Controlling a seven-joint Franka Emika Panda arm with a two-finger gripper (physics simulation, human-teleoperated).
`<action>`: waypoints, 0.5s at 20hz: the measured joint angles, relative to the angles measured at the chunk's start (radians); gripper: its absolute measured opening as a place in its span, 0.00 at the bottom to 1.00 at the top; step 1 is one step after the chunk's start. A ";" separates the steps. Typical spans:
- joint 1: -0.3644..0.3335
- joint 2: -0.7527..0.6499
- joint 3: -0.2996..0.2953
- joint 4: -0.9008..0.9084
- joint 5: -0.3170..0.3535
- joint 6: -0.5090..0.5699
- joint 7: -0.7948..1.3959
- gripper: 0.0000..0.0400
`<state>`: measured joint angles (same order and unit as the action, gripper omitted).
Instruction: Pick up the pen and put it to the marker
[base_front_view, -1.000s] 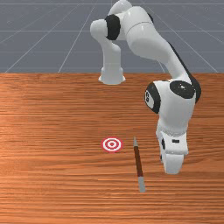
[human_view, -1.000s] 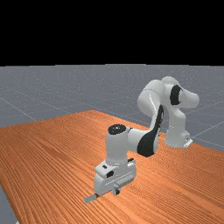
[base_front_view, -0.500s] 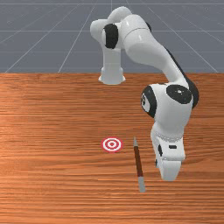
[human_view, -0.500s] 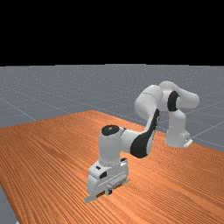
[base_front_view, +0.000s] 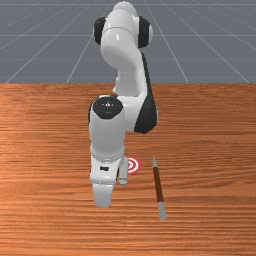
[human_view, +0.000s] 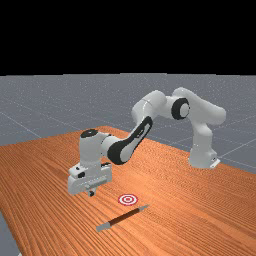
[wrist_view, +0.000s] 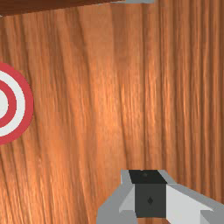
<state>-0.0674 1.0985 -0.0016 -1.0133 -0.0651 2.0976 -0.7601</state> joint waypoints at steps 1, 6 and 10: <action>0.038 0.005 -0.020 0.012 0.020 -0.015 0.159 0.00; 0.191 0.012 0.019 0.016 -0.021 0.020 0.173 0.00; 0.206 0.001 0.019 -0.010 -0.024 0.054 0.185 0.00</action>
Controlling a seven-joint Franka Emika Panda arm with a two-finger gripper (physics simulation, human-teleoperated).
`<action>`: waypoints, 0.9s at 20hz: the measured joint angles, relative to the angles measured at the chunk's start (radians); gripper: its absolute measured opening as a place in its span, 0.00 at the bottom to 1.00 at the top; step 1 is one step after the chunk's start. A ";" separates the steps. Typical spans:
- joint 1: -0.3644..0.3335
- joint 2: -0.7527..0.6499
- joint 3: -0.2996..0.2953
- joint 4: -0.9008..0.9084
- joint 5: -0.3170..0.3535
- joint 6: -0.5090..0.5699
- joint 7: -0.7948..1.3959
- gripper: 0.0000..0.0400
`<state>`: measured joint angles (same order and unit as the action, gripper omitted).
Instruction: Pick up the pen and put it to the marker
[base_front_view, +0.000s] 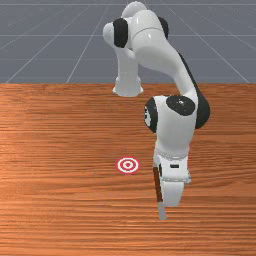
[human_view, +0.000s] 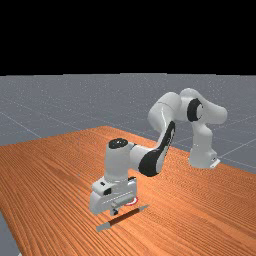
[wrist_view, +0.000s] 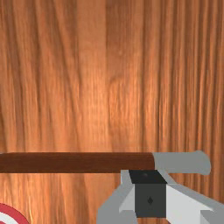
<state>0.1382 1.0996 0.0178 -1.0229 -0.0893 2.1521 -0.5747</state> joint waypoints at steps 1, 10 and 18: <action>0.001 -0.008 -0.001 -0.015 -0.001 0.013 0.002 0.00; 0.070 0.073 0.002 0.134 0.001 -0.068 0.084 0.00; 0.072 0.273 0.003 0.372 0.010 -0.134 0.082 0.00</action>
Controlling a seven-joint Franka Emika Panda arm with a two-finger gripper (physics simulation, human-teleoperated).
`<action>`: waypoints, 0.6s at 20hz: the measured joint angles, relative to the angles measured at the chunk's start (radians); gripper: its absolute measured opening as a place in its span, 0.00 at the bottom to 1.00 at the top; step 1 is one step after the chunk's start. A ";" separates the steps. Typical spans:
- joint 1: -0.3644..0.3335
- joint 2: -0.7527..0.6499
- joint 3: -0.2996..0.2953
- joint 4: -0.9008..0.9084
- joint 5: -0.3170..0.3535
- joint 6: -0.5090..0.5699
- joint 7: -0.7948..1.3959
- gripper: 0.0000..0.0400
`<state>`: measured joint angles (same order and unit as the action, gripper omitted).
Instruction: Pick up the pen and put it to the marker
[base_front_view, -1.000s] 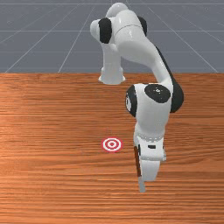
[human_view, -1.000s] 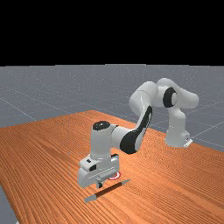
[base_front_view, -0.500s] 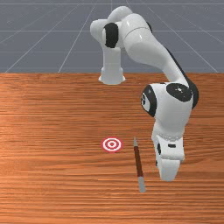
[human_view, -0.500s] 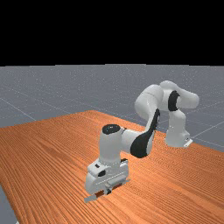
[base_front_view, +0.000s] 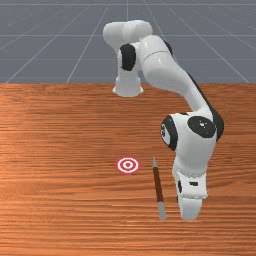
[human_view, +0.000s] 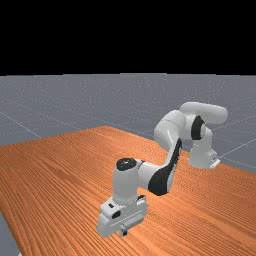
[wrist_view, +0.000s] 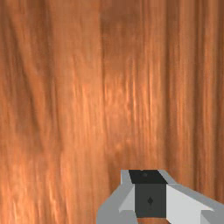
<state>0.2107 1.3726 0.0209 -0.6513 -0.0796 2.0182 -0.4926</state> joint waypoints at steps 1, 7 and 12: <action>0.000 0.017 0.000 0.032 0.000 -0.011 -0.001 0.01; -0.049 -0.077 0.029 -0.145 -0.026 0.082 -0.208 0.00; -0.321 -0.121 0.076 -0.223 -0.054 0.132 -0.742 0.00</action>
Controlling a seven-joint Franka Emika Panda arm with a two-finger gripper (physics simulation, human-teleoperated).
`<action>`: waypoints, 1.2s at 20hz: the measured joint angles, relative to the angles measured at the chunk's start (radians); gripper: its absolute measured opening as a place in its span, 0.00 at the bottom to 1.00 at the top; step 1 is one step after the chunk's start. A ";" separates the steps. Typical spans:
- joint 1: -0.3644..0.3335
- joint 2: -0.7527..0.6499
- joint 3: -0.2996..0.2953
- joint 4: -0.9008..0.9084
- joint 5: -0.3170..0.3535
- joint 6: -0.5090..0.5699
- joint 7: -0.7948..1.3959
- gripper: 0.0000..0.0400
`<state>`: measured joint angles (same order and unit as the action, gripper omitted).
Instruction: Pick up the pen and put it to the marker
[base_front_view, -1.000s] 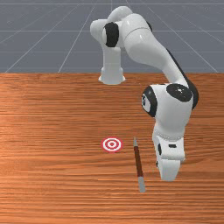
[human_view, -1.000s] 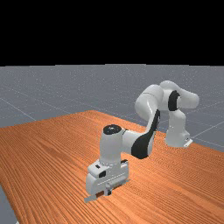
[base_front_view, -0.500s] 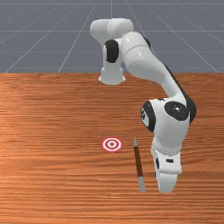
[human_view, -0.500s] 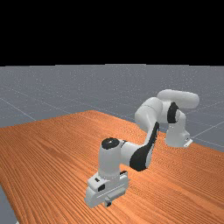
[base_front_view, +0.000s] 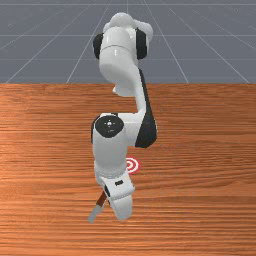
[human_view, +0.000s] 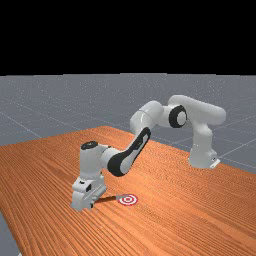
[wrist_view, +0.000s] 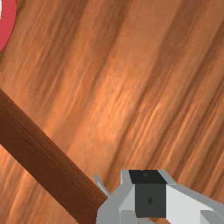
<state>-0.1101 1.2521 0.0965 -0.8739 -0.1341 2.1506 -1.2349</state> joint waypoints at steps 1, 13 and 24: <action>-0.041 0.035 -0.013 0.070 0.014 -0.029 -0.011 0.00; -0.056 -0.180 -0.086 0.018 0.074 -0.223 0.362 0.00; -0.062 -0.538 -0.087 -0.543 0.071 0.009 0.368 0.92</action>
<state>-0.1724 0.7140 0.0094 -1.4164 -0.0629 2.1599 -0.8665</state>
